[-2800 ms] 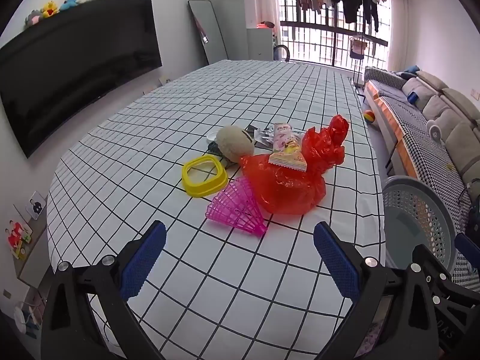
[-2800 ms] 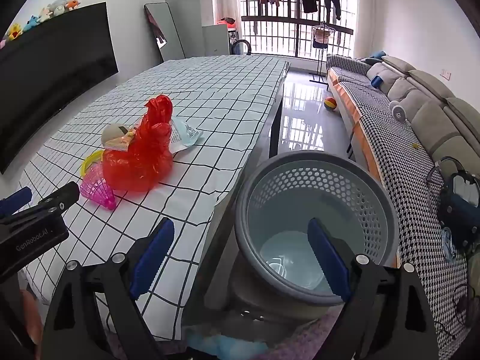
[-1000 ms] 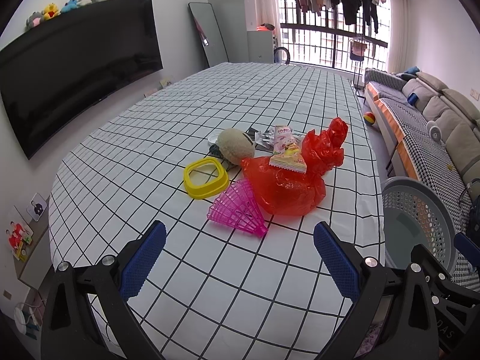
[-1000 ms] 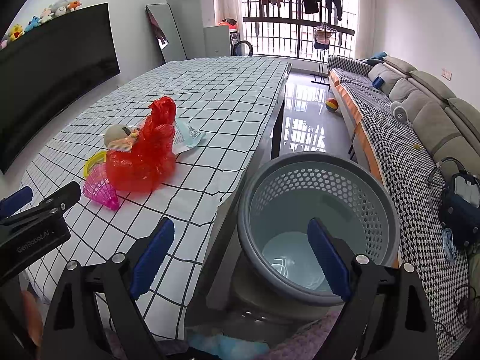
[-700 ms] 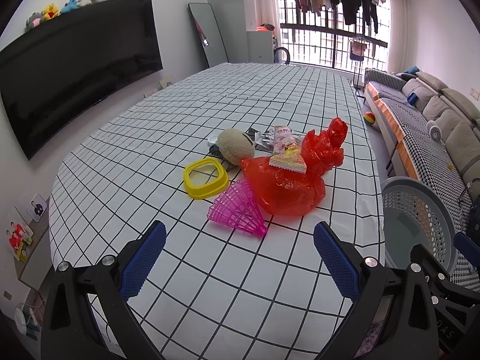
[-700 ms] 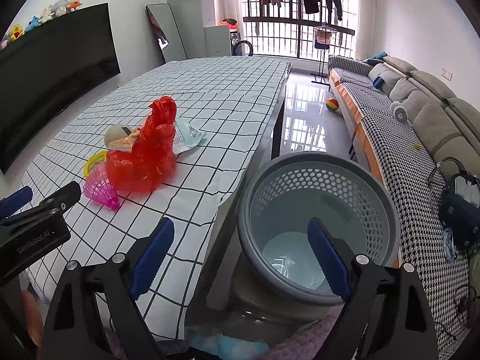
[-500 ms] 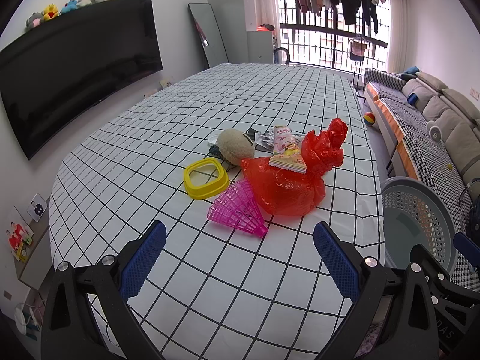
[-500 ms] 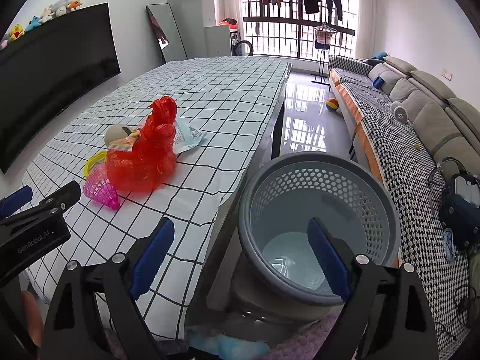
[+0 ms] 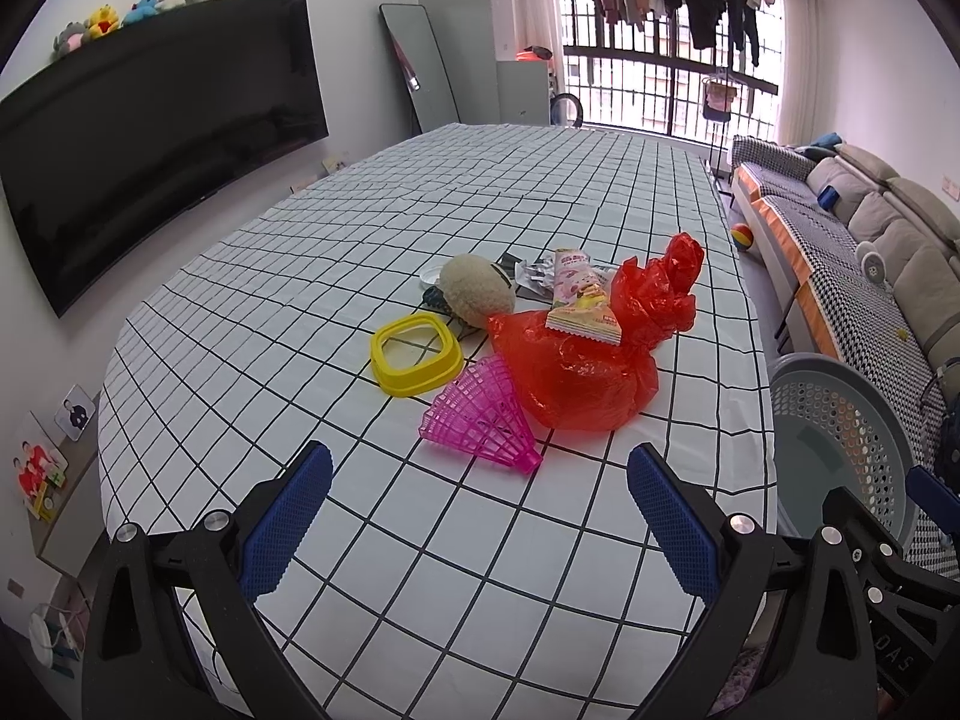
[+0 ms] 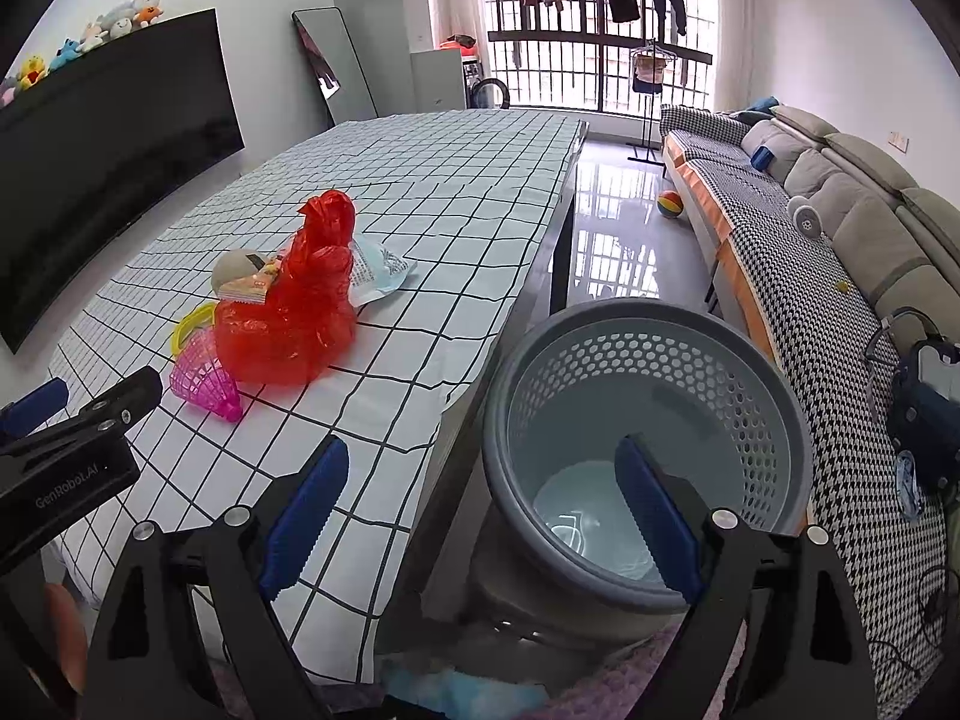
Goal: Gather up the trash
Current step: 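Move the right tool toward the red plastic bag and close on it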
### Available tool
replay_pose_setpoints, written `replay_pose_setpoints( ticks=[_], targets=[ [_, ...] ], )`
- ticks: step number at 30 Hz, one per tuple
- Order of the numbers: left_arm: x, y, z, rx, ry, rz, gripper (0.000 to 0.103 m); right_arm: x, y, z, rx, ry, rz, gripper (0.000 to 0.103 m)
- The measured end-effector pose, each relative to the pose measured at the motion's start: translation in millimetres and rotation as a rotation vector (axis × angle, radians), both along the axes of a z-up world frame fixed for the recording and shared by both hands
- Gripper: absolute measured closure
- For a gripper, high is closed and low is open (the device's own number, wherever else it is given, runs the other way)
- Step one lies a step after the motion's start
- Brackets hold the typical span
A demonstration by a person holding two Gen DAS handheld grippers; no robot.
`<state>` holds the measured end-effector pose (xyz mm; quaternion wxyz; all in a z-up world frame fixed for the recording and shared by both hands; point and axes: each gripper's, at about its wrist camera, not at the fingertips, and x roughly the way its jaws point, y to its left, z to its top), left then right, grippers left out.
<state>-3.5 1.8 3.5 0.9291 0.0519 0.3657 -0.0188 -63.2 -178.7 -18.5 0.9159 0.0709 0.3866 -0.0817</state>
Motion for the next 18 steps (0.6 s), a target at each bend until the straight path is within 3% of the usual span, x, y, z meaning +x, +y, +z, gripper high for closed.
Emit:
replay_pose_setpoints(
  ticks=[18],
  targets=[
    [30.9,22.5,-11.7,0.012,0.019,0.041,0.006,40.0,21.7,0.9,-0.008,-0.013,0.077,0.017]
  ],
)
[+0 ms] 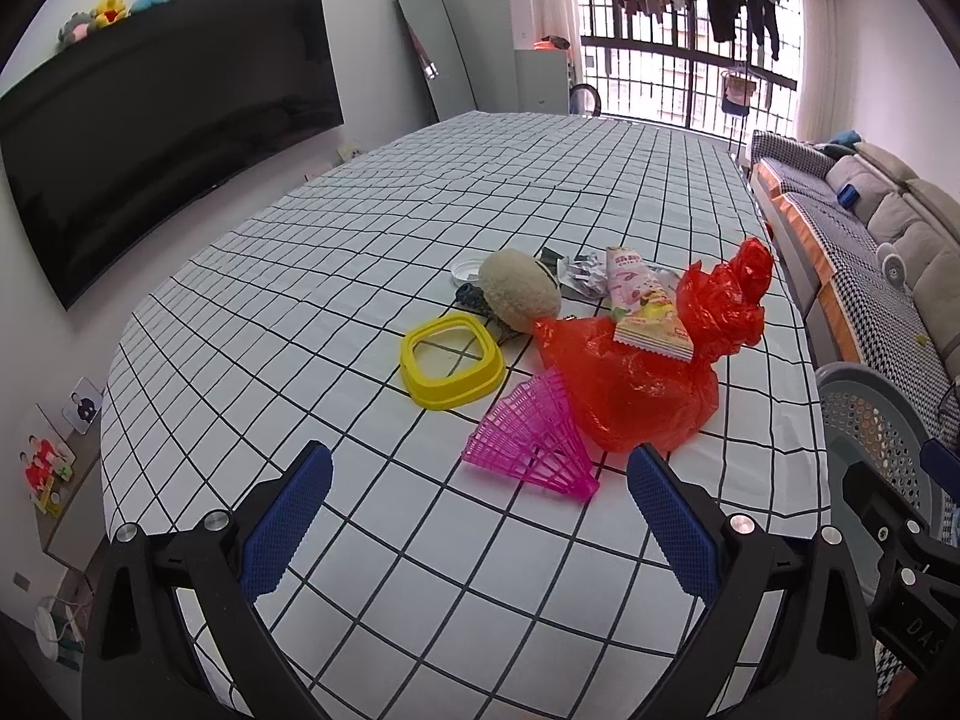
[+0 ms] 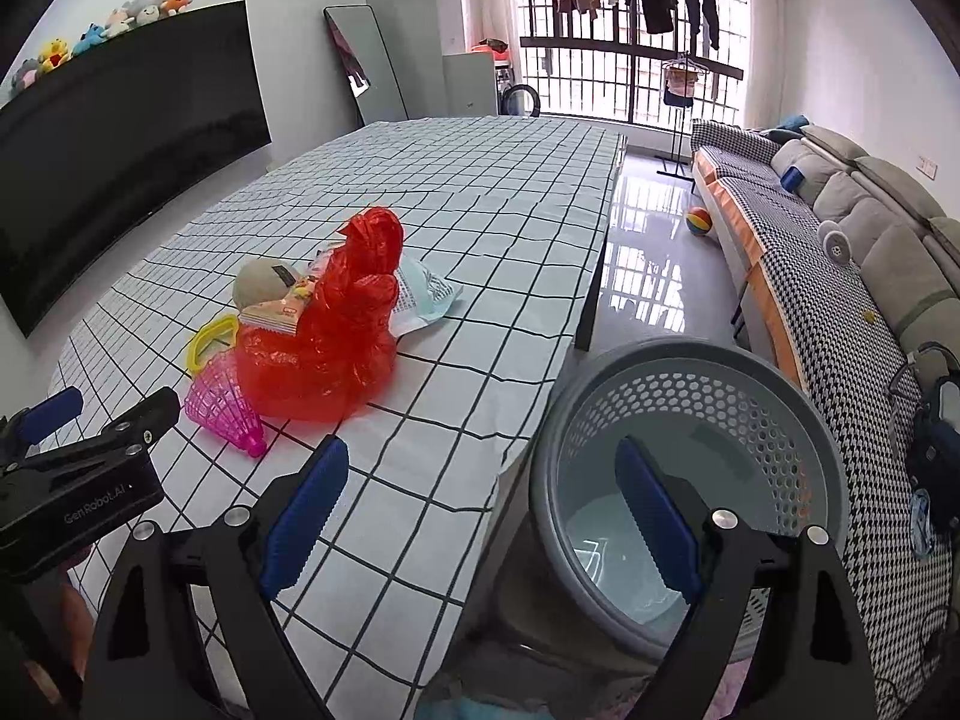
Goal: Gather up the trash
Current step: 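Move the right tool toward the red plastic bag and close on it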
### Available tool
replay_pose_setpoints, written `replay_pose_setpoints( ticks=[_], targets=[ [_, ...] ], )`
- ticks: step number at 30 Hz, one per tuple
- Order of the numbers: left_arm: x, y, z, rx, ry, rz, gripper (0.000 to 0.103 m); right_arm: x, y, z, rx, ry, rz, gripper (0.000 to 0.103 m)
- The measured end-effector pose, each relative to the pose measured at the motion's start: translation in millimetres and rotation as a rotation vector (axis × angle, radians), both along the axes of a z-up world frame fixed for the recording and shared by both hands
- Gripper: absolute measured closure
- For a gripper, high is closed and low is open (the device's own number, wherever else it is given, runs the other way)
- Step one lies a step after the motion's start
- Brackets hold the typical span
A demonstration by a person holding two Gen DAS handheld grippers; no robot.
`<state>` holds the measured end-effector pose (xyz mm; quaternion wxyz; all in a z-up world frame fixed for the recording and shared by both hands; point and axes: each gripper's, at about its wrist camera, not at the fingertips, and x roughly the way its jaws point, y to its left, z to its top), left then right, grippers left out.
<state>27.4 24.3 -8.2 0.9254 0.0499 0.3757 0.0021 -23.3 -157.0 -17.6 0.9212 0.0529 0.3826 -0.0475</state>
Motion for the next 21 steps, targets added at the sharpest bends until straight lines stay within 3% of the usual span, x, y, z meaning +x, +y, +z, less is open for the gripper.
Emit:
replay_pose_setpoints(
  ticks=[12,21],
  targets=[
    [22.8,32.1,-7.9,-0.018,0.016,0.075,0.006,54.4,20.1,-2.8,0.021,0.044,0.060,0.017],
    [34.3,49.9,-11.3,-0.037,0.020,0.096,0.006,87.2,41.1,-0.7,-0.018,0.047,0.074,0.017]
  ],
)
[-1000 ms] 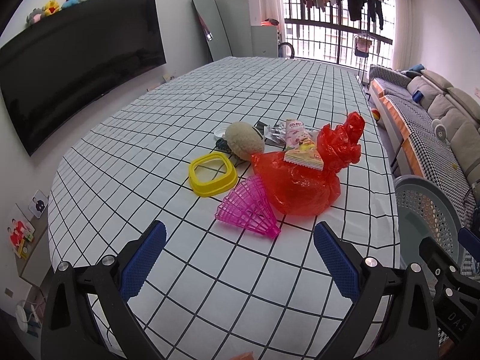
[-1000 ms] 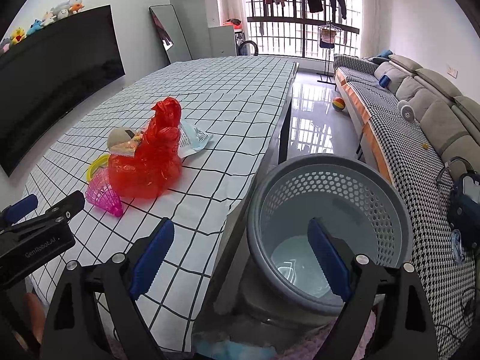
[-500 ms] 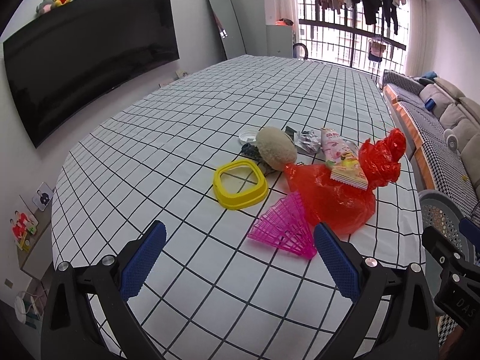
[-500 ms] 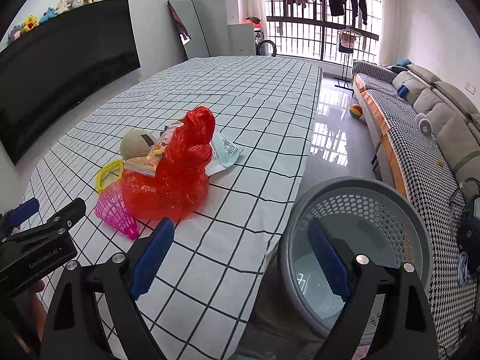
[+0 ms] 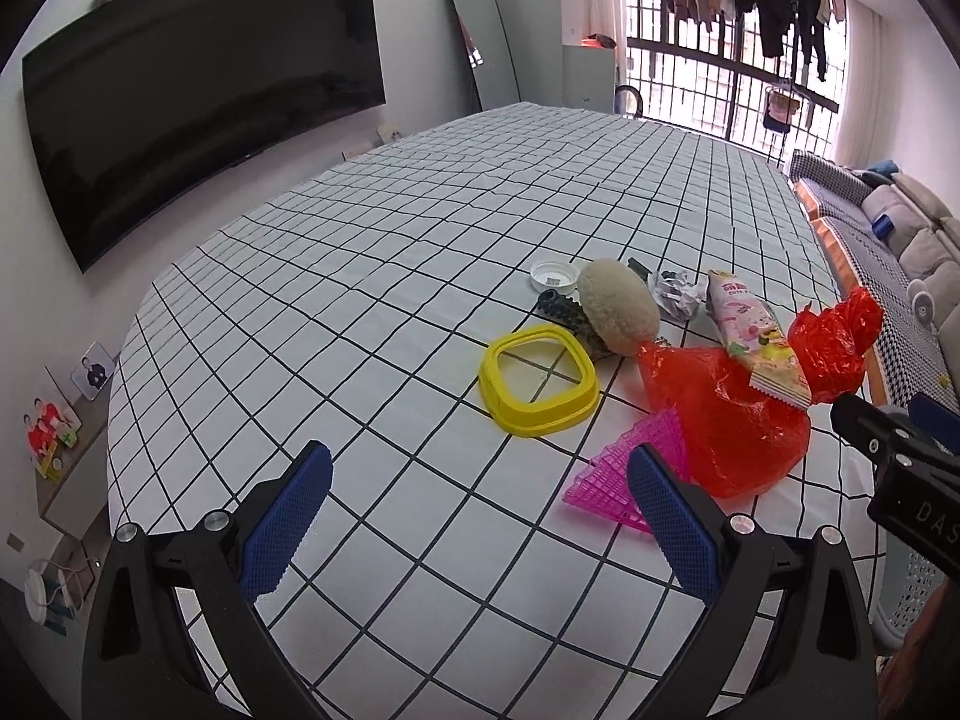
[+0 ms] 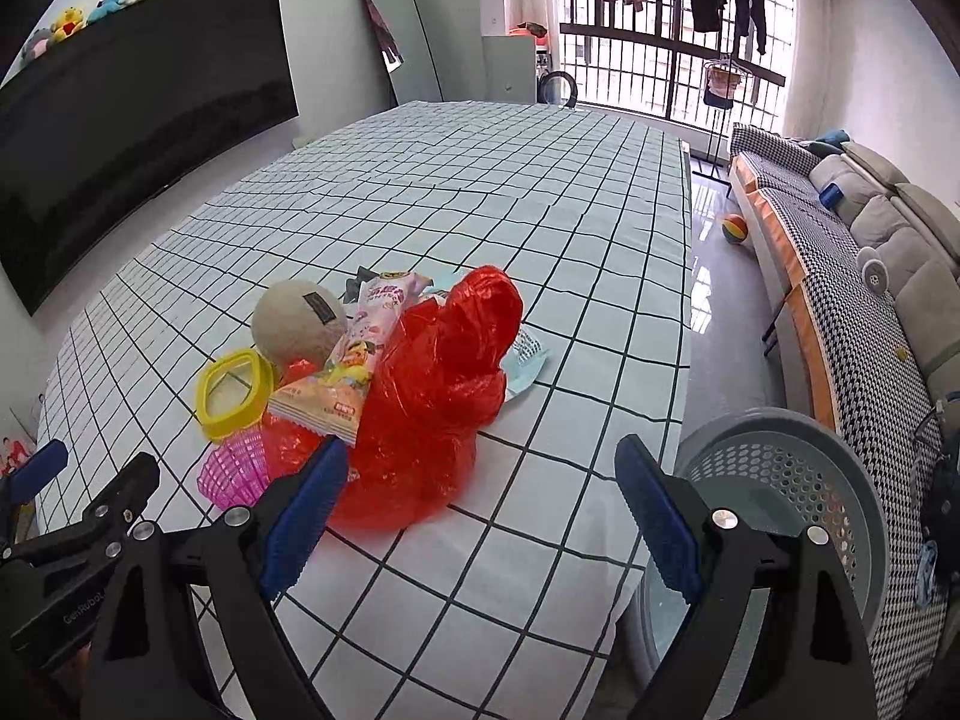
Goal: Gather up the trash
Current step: 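Move the right tool toward the red plastic bag and close on it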
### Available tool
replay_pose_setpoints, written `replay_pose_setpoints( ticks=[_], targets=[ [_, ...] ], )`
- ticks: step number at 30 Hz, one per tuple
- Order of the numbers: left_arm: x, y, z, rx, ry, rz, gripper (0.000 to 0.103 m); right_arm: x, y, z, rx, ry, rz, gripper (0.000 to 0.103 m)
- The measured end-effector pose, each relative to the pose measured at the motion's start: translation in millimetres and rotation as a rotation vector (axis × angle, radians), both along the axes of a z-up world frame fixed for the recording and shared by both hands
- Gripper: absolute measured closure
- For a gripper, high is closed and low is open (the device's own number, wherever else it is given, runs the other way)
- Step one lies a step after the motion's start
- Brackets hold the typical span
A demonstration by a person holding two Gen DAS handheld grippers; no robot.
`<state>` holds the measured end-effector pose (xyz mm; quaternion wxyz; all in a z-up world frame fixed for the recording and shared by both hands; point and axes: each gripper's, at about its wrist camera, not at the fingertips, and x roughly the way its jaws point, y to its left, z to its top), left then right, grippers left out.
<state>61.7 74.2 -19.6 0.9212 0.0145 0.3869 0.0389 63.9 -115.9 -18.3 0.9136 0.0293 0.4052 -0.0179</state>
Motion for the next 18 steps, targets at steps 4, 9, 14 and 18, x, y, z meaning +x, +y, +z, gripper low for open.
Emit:
replay_pose_setpoints(
  ticks=[4,9,14,18],
  targets=[
    [2.9,6.8,-1.5,-0.007,0.003,0.014,0.006,3.0,4.8,4.9,-0.001,-0.005,0.015,0.017],
    [5.2,13.7,-3.9,-0.012,0.011,0.034,0.006,9.3,15.8,18.9,-0.031,-0.031,0.037,0.017],
    [6.9,17.1,-6.5,0.023,0.018,0.051,0.006,28.9,30.4,36.9,-0.033,-0.041,0.094,0.017],
    [6.7,25.0,-5.8,0.004,0.015,0.065,0.006,54.3,46.7,35.2,-0.061,0.001,0.147,0.017]
  ],
)
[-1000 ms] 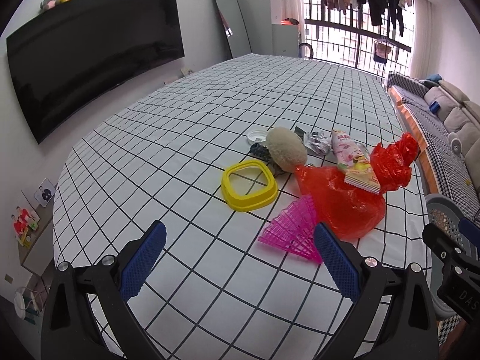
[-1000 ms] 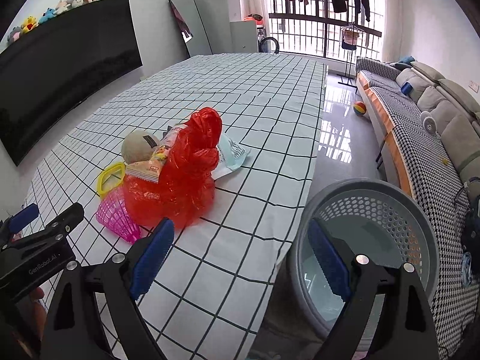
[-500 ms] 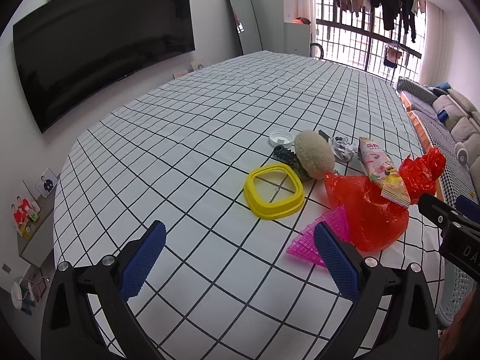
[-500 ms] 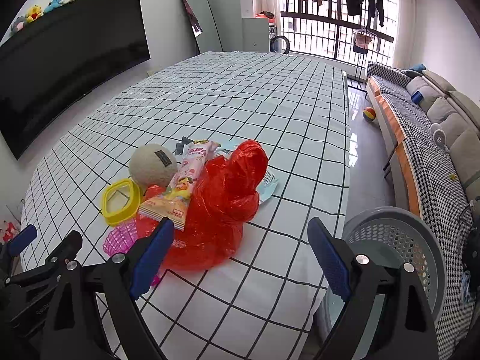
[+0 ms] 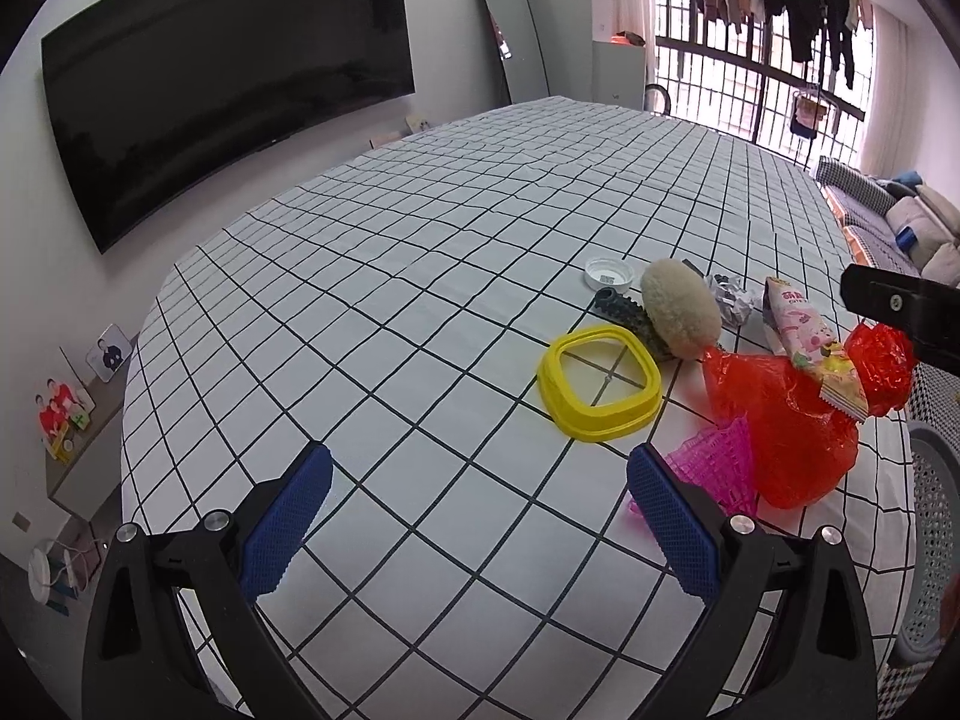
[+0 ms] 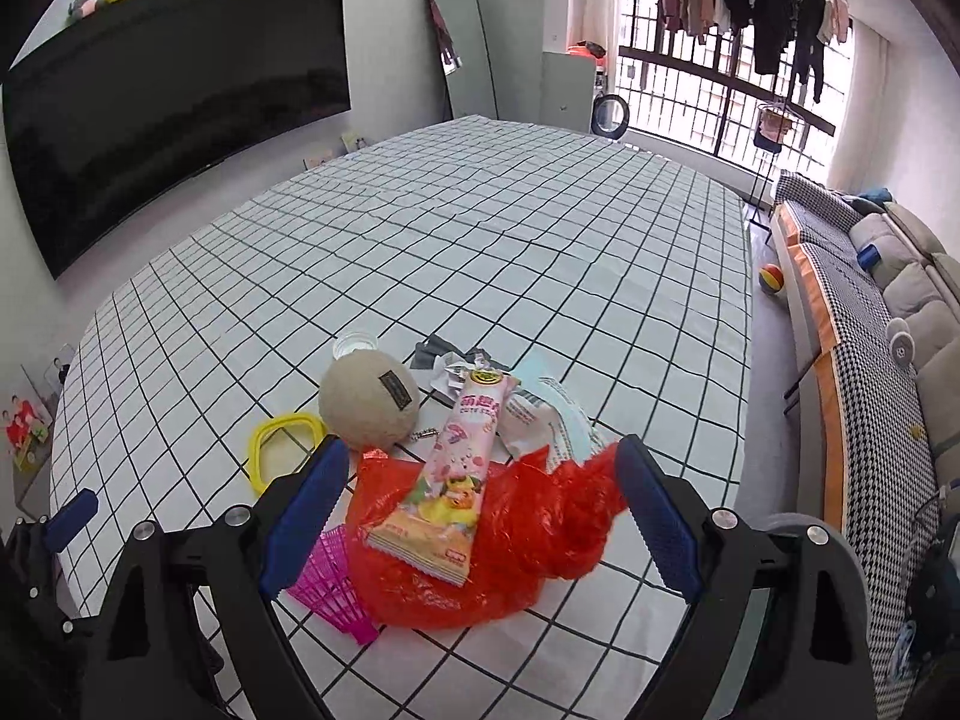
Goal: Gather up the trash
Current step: 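Move the right tool toward the red plastic bag and close on it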
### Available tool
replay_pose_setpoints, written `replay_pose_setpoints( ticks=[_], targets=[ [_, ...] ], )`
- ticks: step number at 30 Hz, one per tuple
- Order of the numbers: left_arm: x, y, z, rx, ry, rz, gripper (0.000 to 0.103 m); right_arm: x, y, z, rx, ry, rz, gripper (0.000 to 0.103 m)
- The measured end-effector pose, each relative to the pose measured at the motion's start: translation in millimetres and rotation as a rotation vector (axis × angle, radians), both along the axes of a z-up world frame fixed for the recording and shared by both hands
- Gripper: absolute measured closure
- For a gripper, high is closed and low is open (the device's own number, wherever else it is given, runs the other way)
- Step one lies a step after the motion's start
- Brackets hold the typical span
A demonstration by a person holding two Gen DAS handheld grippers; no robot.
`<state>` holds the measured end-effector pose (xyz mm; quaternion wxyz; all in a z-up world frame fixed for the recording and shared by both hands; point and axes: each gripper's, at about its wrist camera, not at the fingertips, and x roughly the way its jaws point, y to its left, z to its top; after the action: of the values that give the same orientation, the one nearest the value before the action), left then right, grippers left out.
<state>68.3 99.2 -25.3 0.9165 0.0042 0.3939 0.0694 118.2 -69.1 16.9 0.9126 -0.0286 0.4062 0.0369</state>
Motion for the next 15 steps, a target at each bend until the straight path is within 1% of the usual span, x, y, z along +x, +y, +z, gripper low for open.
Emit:
replay_pose_setpoints(
  ticks=[4,9,14,15],
  targets=[
    [1.3,7.6,-1.6,-0.019,0.003,0.011,0.006,18.9,15.4,-12.7,-0.059,0.044,0.025,0.017],
    [0.8,10.7,-5.0,-0.032,0.009,0.014,0.006,34.0,18.9,-31.6,-0.125,0.097,0.028,0.017],
    [1.9,11.7,-5.9,-0.042,0.012,0.013,0.006,38.9,18.8,-40.9,-0.156,0.137,0.033,0.018],
    [1.8,11.5,-6.0,-0.043,0.013,0.013,0.006,40.1,19.0,-42.0,-0.162,0.143,0.037,0.019]
  ],
)
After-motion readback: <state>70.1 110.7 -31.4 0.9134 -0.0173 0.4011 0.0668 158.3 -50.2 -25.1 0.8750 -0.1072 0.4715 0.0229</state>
